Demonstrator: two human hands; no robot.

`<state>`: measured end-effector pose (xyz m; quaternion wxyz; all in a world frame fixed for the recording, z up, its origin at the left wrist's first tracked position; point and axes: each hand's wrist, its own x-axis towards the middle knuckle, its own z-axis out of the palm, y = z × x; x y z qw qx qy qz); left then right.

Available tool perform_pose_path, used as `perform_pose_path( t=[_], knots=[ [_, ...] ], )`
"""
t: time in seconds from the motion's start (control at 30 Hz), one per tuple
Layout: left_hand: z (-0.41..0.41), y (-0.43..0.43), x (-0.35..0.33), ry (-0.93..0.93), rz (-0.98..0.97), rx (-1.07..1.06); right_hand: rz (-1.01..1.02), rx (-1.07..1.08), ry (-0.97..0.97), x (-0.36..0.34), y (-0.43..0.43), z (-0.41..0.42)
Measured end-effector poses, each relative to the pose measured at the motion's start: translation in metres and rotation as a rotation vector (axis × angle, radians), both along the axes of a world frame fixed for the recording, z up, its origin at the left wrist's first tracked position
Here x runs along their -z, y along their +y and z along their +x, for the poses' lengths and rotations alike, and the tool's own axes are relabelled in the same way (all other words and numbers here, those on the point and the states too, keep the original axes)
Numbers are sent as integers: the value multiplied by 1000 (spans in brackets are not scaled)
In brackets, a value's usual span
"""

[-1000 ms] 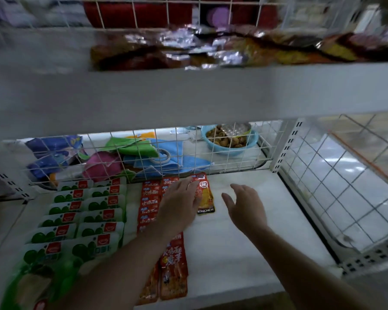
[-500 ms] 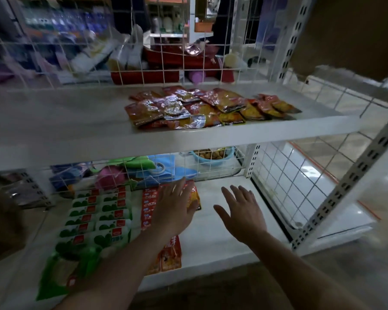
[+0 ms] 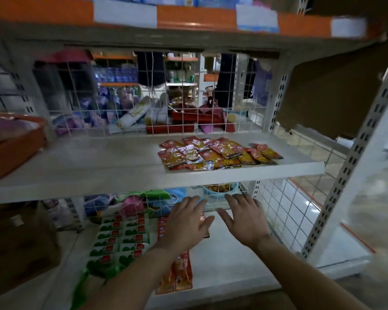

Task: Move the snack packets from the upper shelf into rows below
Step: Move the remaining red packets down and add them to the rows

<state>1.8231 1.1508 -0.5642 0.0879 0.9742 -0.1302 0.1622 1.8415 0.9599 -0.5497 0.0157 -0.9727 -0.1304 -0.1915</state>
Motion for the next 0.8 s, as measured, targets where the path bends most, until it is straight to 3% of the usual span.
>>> perform_pose_path(
  t=[0.17,0.27,0.4,0.47,0.6,0.8],
  knots=[
    [-6,2,-41,-40,-48,160,48,-58,-155,-45,4,-3],
    [-5,6,-68,-200,-68,246,112,-127,-235,-67,9,2],
    [16,24,-101,-435,-106,81,217,-175,-302,-92,24,19],
    [31,39,-115,-383,-155,-71,292,-188,-293,-101,36,30],
    [56,70,-124,-43,-427,-299,397,-209,-155,-114,66,51],
    [76,84,-129,217,-533,-365,454,-94,83,-117,96,79]
  ],
)
